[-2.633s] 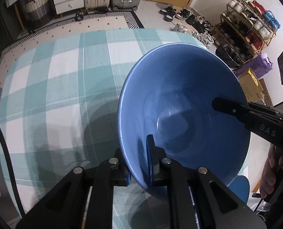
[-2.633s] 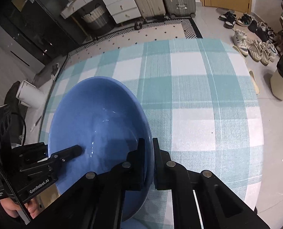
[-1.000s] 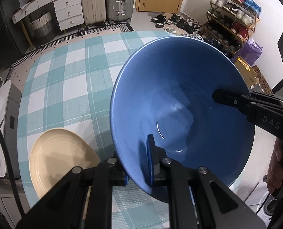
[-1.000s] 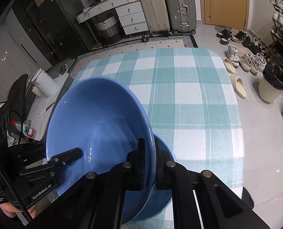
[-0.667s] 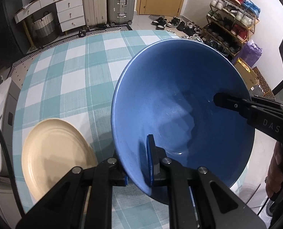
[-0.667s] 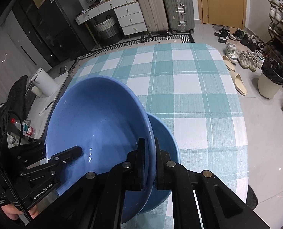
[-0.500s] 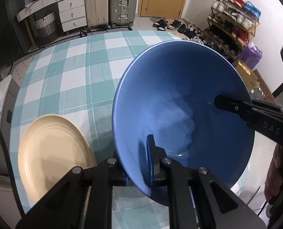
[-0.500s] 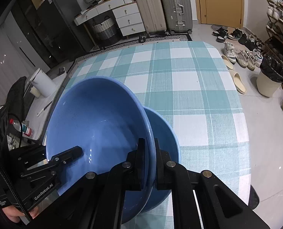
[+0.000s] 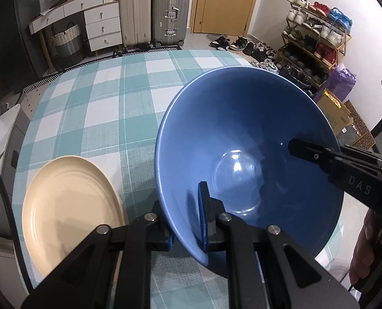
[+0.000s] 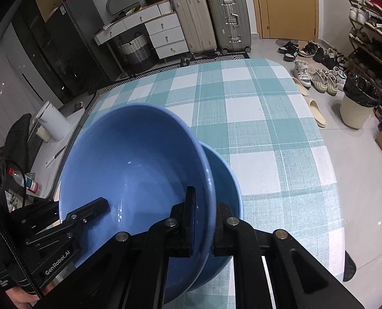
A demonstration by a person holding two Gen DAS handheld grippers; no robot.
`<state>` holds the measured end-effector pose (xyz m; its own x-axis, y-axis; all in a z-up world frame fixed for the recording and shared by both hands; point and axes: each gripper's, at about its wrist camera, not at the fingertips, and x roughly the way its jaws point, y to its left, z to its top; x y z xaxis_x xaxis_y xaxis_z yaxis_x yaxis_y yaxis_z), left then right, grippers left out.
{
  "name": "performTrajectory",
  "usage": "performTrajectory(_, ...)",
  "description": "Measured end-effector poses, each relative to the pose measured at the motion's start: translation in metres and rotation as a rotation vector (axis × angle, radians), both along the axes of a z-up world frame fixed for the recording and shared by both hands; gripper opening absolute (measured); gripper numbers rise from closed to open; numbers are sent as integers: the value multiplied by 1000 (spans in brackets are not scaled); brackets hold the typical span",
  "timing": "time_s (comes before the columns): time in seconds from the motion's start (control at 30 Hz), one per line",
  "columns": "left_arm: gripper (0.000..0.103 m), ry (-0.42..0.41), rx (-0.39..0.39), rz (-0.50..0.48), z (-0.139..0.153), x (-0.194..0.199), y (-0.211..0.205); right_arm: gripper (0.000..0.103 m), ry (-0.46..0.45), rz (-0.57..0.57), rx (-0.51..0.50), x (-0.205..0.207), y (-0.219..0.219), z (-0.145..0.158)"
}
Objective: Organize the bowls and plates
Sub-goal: 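Carry the light-blue bowl with both tools toward the nested bowls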
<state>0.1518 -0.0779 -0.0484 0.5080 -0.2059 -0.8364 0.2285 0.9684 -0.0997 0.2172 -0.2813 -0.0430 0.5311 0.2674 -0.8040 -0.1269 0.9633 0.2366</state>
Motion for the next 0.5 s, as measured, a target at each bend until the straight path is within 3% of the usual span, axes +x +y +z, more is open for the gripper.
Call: performTrajectory(0.5,12,-75,120,14,-9,-12,-10,10,-40,-12,-37,-19,5,-7)
